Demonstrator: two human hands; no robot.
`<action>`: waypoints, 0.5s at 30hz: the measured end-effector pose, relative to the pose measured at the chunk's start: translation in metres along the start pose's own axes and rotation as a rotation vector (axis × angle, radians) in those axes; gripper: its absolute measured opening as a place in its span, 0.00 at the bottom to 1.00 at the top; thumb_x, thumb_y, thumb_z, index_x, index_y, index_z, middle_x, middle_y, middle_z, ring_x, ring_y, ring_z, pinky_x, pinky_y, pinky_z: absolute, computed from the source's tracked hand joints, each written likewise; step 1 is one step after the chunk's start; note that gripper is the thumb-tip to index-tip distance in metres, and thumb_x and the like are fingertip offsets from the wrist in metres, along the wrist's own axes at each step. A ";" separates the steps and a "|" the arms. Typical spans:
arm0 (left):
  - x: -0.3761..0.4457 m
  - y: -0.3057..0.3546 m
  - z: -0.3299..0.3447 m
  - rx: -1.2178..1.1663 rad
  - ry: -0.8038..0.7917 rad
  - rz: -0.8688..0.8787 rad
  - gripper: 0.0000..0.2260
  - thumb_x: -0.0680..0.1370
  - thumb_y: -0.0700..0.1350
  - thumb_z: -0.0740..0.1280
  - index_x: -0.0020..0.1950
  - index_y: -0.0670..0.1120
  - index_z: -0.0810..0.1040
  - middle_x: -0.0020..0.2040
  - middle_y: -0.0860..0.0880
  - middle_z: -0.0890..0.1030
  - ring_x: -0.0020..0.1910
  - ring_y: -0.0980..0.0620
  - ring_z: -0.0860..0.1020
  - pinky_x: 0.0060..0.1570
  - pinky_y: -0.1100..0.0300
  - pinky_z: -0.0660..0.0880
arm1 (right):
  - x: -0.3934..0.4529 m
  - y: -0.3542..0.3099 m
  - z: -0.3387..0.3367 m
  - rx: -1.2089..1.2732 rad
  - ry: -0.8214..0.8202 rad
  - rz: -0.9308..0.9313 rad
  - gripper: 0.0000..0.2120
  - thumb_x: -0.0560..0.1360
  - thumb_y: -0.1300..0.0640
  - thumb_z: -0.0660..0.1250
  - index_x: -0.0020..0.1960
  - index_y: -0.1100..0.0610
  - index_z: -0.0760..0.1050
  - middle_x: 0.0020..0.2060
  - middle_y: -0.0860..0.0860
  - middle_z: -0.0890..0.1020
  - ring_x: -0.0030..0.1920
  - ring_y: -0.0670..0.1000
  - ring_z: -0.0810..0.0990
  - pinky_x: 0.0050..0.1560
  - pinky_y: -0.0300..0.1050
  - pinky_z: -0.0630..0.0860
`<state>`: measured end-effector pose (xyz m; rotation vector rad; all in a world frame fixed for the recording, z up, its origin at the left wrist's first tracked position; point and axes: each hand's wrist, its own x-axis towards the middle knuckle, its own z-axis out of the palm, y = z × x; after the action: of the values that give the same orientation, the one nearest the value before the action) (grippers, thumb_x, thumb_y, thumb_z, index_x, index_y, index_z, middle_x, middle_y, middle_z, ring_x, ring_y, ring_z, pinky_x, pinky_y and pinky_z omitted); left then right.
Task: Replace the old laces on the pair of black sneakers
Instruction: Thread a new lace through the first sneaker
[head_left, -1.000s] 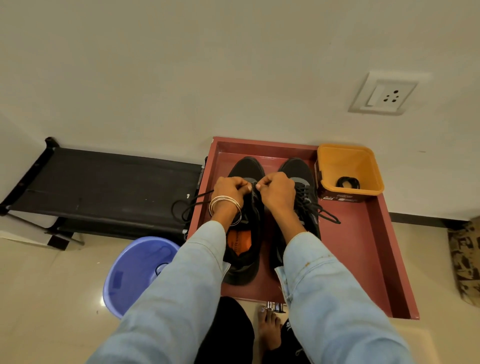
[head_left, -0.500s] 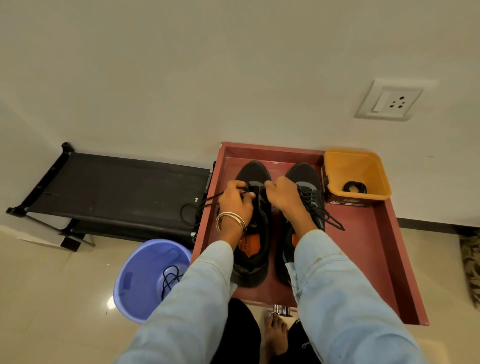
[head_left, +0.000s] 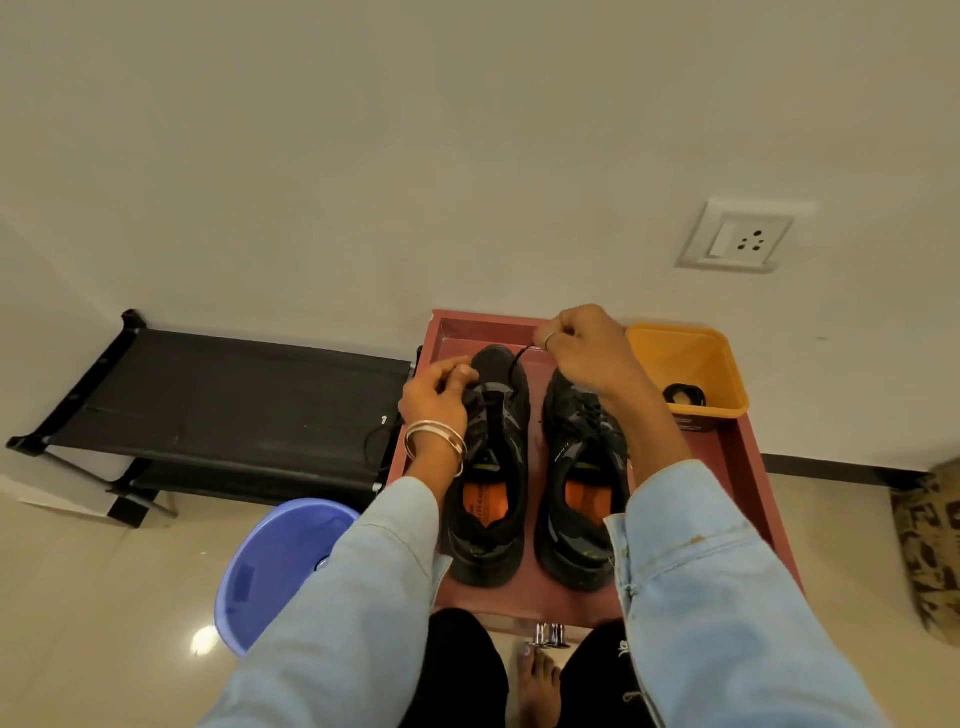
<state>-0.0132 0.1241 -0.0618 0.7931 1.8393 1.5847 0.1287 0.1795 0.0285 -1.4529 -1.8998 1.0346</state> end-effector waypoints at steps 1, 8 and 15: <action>0.004 0.008 -0.001 -0.012 -0.031 0.008 0.12 0.76 0.41 0.68 0.39 0.57 0.82 0.41 0.50 0.84 0.43 0.52 0.82 0.51 0.55 0.79 | -0.002 -0.001 0.001 -0.033 -0.060 -0.007 0.16 0.78 0.61 0.63 0.39 0.75 0.73 0.34 0.66 0.74 0.34 0.59 0.75 0.35 0.31 0.73; 0.001 0.054 0.004 -0.063 -0.360 0.066 0.05 0.78 0.38 0.65 0.47 0.40 0.81 0.41 0.48 0.82 0.40 0.55 0.80 0.47 0.64 0.78 | -0.003 -0.019 0.005 -0.169 -0.135 -0.126 0.11 0.77 0.66 0.61 0.39 0.70 0.77 0.30 0.48 0.74 0.31 0.44 0.70 0.29 0.26 0.66; -0.004 0.052 -0.004 -0.088 -0.464 0.007 0.07 0.77 0.36 0.67 0.42 0.44 0.82 0.40 0.47 0.84 0.45 0.48 0.82 0.54 0.53 0.77 | -0.003 -0.012 0.008 -0.177 -0.134 -0.154 0.11 0.77 0.66 0.60 0.40 0.69 0.78 0.33 0.49 0.77 0.36 0.44 0.72 0.31 0.29 0.65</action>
<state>-0.0105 0.1245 -0.0099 1.0266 1.4253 1.3354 0.1163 0.1733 0.0337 -1.3345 -2.2101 0.9320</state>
